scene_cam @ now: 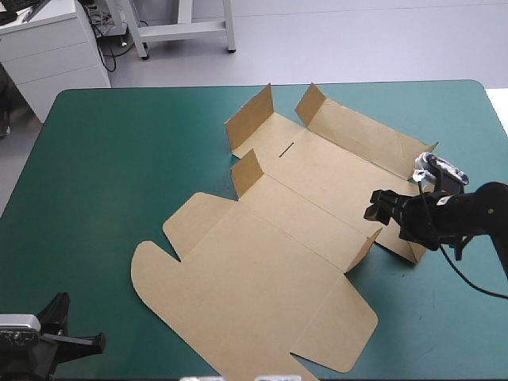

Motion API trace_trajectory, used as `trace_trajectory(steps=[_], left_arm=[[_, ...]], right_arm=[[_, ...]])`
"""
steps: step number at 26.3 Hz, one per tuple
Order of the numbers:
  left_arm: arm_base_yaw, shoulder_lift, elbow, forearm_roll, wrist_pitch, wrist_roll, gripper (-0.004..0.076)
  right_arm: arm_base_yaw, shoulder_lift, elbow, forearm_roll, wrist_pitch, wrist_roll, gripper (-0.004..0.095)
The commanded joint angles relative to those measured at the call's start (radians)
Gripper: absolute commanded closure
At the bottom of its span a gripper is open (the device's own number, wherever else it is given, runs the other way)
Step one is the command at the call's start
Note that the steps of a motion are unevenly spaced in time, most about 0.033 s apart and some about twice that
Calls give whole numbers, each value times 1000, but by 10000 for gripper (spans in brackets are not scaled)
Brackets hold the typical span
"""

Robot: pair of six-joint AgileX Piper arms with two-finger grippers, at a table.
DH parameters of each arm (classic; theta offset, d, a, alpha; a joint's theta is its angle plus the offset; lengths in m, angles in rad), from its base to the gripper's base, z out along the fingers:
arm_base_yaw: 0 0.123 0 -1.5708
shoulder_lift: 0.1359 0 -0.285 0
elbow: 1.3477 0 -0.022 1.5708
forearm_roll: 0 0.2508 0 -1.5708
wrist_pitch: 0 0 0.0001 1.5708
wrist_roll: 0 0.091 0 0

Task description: Fold the box

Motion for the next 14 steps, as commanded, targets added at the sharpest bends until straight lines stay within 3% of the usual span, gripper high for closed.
trace_trajectory(steps=[1,5,9,14], left_arm=[[-2,-15,-23,-6,-73,-4,756],[-2,-15,-23,-6,-73,-4,756],[-2,-15,-23,-6,-73,-4,756],[-2,-15,-23,-6,-73,-4,756]], right_arm=[[5,74,-34,45,-12,66,197],[76,126,-34,-5,-77,207,197],[188,160,-34,-173,-106,399,197],[235,195,-34,-256,-96,482,197]])
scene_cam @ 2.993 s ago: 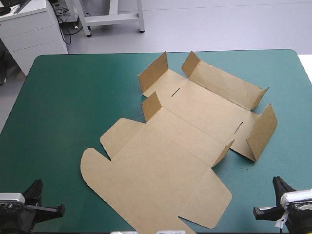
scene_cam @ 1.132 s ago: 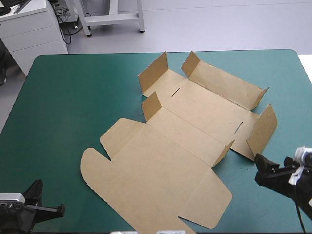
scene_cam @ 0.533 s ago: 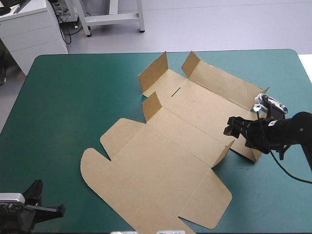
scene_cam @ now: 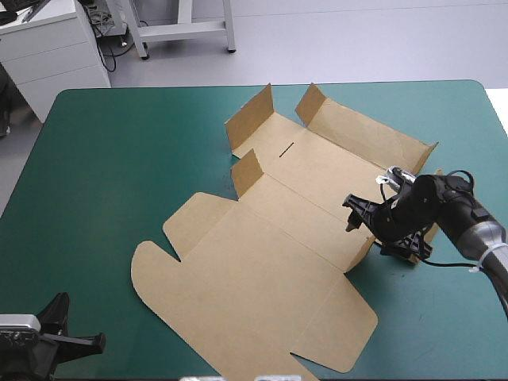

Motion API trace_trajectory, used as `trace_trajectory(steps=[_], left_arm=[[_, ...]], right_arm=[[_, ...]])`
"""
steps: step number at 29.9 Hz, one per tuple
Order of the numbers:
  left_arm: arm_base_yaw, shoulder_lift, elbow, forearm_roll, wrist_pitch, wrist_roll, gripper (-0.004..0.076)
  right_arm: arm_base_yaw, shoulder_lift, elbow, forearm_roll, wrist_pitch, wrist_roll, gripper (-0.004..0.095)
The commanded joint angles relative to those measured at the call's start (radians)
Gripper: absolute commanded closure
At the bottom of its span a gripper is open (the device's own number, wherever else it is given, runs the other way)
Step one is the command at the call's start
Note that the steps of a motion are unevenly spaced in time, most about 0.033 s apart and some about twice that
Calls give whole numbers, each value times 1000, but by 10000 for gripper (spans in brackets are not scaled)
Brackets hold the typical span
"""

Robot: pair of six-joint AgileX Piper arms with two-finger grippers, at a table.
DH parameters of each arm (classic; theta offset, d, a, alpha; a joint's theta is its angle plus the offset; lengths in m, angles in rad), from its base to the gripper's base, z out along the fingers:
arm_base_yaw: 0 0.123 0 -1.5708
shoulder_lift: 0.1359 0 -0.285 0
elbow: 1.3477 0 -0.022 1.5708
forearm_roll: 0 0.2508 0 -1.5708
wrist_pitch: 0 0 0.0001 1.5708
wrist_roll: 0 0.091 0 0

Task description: Fold the box

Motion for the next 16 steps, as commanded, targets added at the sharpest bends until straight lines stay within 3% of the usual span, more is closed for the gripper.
trace_trajectory(steps=[1,5,9,16], left_arm=[[-2,-15,-23,-6,-73,-4,756],[-2,-15,-23,-6,-73,-4,756],[-2,-15,-23,-6,-73,1,756],[-2,-15,-23,-6,-73,1,756]], right_arm=[[11,-4,-27,-23,-12,47,197],[11,28,-22,-10,26,47,226],[11,65,-22,-9,56,47,380],[17,99,-22,-5,86,36,928]])
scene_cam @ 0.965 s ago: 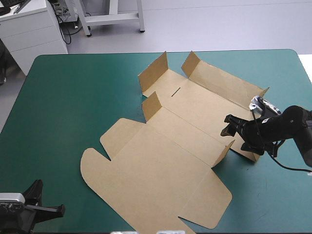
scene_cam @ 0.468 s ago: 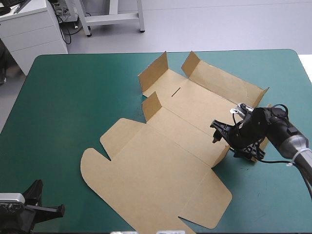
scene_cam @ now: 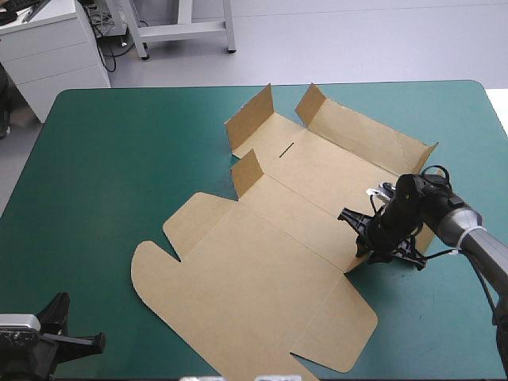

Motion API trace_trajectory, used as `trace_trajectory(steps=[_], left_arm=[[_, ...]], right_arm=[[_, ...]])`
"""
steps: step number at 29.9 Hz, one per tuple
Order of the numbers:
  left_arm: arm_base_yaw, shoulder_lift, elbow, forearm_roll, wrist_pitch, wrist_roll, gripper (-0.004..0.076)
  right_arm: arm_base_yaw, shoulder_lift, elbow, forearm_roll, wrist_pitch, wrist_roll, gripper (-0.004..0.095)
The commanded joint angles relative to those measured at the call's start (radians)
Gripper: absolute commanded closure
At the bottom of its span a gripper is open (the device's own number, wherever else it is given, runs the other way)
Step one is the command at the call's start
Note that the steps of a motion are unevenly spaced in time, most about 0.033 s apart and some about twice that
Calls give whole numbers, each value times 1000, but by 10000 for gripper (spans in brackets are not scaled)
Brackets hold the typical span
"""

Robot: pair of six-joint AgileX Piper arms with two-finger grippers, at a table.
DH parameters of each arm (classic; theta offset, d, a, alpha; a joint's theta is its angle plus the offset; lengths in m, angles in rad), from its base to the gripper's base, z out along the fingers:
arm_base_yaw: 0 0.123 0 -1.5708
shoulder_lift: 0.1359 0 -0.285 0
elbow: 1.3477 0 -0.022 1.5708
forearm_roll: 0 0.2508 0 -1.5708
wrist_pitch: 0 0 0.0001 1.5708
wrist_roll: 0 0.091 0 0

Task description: Fold the box

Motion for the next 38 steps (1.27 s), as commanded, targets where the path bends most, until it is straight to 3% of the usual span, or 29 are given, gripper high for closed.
trace_trajectory(steps=[1,5,15,23,32,38], left_arm=[[-2,-15,-23,-6,-73,1,756],[-2,-15,-23,-6,-73,1,756],[-2,-15,-23,-6,-73,1,756],[-2,-15,-23,-6,-73,1,756],[-2,-15,-23,-6,-73,1,756],[-2,-15,-23,-6,-73,1,756]], right_arm=[[0,-24,-22,8,9,-13,920],[0,-24,-25,8,5,-43,930],[0,-24,-126,8,15,-414,929],[0,80,-382,-38,74,-887,930],[13,306,-748,-39,225,-1250,930],[98,418,-923,-56,230,-1445,931]])
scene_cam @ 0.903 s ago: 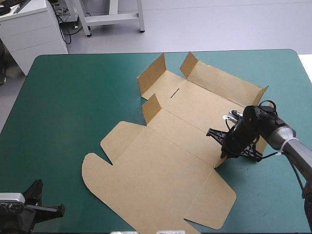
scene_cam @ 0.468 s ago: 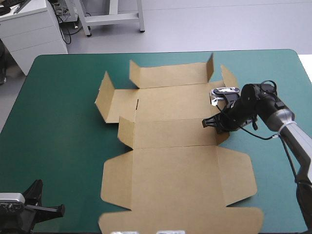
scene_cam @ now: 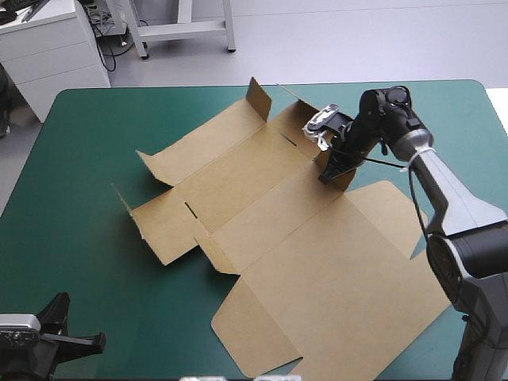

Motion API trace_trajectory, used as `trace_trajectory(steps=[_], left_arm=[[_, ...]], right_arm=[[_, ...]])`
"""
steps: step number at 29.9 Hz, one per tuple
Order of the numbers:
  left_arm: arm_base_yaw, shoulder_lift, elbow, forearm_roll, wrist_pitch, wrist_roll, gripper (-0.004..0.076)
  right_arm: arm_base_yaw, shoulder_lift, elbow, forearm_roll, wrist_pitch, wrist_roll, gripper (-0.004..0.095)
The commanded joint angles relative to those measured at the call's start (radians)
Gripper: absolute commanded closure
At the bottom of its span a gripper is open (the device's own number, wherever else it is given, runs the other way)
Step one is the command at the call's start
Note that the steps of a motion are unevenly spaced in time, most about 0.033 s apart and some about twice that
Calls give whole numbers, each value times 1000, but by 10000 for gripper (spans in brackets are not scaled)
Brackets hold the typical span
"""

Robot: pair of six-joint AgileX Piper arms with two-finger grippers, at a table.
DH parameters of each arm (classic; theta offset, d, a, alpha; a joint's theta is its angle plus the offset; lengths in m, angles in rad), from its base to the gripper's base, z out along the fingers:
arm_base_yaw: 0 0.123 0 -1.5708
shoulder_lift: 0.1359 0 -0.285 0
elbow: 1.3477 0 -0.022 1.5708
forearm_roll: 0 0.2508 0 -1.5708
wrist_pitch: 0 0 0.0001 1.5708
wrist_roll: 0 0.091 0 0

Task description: Fold the box

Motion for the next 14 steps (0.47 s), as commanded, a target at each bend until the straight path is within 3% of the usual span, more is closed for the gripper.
trace_trajectory(steps=[1,7,14], left_arm=[[-2,-15,-23,-6,-73,1,756],[-2,-15,-23,-6,-73,1,756],[-2,-15,-23,-6,-73,1,756]], right_arm=[[64,1,-117,-6,20,-160,931],[170,81,-208,-91,-4,-378,931],[234,121,-210,-93,-198,-445,931]])
